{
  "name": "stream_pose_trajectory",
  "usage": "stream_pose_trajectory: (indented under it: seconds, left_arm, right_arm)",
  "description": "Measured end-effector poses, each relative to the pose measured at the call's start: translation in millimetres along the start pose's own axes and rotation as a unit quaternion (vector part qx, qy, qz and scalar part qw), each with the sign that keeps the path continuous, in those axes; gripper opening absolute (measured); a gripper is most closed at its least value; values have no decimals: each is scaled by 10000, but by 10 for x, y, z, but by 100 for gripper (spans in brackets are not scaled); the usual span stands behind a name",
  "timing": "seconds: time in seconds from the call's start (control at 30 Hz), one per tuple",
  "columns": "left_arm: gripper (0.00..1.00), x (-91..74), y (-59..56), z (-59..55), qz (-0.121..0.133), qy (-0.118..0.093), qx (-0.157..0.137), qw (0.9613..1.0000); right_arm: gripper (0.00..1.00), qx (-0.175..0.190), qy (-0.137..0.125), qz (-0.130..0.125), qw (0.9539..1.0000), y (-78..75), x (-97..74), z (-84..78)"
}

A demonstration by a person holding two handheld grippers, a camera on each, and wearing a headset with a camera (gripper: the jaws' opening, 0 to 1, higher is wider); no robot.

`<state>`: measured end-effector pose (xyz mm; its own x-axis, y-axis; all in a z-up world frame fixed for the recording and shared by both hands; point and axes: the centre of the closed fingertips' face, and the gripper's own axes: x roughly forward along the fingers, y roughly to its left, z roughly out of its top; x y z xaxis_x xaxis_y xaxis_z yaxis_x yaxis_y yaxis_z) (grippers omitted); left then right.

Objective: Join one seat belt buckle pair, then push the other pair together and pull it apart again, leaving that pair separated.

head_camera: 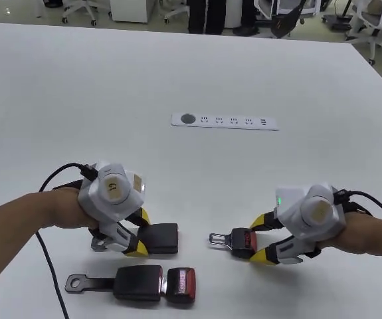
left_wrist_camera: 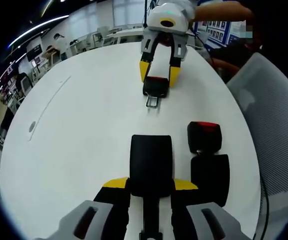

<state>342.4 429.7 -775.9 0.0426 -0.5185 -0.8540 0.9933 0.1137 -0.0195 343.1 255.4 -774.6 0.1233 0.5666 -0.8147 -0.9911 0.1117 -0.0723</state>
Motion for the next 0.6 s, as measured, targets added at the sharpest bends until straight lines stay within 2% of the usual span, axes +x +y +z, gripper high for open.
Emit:
stream_pose_trajectory:
  seconds: [0.37,0.6]
  left_arm:
    - [32,11,18,-25,-101,-8,51,9999]
    - [32,6,-11,0,-165,21,72,9998]
  right_arm:
    - [29,-77,41,44,10000,1,6,2]
    - [29,-125,100,87,9998,-1,15,4]
